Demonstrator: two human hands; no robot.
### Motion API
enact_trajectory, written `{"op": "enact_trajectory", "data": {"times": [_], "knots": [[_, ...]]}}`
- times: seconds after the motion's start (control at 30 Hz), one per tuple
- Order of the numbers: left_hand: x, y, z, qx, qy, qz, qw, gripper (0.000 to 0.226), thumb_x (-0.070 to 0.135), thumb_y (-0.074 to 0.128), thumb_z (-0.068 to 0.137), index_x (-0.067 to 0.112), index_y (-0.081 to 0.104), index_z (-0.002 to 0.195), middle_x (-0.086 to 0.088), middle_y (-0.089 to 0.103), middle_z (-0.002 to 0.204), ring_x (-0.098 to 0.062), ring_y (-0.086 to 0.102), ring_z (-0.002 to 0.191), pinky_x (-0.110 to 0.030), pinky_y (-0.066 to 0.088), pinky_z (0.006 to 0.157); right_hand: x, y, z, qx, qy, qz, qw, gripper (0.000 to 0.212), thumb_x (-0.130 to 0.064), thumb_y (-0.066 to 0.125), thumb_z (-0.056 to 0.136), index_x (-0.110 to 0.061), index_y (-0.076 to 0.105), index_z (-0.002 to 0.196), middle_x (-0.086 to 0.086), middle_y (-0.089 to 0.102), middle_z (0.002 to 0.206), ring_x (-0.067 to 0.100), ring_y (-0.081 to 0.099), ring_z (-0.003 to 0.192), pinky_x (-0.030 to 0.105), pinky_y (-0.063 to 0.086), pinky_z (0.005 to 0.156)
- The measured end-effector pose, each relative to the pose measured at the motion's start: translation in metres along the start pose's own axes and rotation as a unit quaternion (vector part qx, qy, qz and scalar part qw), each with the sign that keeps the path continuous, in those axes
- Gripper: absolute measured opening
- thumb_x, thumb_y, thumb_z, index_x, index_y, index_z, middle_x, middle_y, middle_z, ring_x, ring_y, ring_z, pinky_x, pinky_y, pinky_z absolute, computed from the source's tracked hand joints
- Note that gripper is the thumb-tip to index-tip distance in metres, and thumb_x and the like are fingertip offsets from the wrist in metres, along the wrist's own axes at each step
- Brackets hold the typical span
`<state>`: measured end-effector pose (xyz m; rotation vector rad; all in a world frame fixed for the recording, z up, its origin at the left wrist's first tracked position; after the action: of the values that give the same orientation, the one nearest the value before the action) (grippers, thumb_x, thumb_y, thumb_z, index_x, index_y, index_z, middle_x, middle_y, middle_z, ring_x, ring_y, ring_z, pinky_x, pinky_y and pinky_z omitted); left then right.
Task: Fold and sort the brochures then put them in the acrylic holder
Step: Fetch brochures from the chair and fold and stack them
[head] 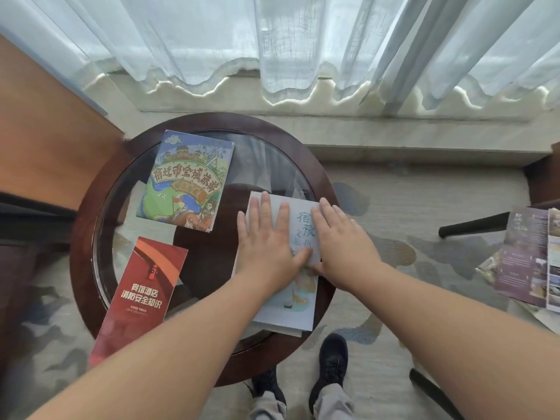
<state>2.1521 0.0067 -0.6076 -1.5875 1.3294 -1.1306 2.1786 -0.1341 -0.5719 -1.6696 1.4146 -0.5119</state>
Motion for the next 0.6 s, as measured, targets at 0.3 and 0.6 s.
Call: {"op": "enact_trajectory", "data": {"times": [0.3,0.6], "knots": [[-0.003,0.031,-0.075,-0.017,0.061,0.037,0.997,0.082,0.064,0.022,0.092,0.011,0.017,0.155,-0.02,0.004,0.162,-0.033,0.0,0.15,-0.055,0.008,0.118,-0.005,-0.004,-0.001,-0.056,0.052,-0.029,0.997,0.115,-0.042,0.072,0.085,-0.013,-0.015,0.155,0.002,-0.023,0.163,0.022,0.0,0.152,0.053,0.016,0.12],[-0.013,0.03,-0.082,-0.098,0.037,0.112,0.988,0.084,0.07,-0.001,0.088,0.019,-0.029,0.148,-0.014,-0.039,0.153,-0.03,-0.038,0.14,-0.051,-0.025,0.113,-0.013,-0.001,-0.009,-0.027,0.048,-0.032,0.998,0.101,-0.044,0.064,0.091,-0.017,-0.009,0.156,0.001,-0.015,0.165,0.027,-0.005,0.152,0.053,0.011,0.121]]}}
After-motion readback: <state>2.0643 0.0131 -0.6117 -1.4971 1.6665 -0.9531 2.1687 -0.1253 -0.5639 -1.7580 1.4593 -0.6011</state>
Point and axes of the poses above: each hand's wrist, its own z-axis towards the middle knuckle, its own y-axis out of the palm, x = y × z, the point moved 2 cm from there along z, towards the middle knuckle
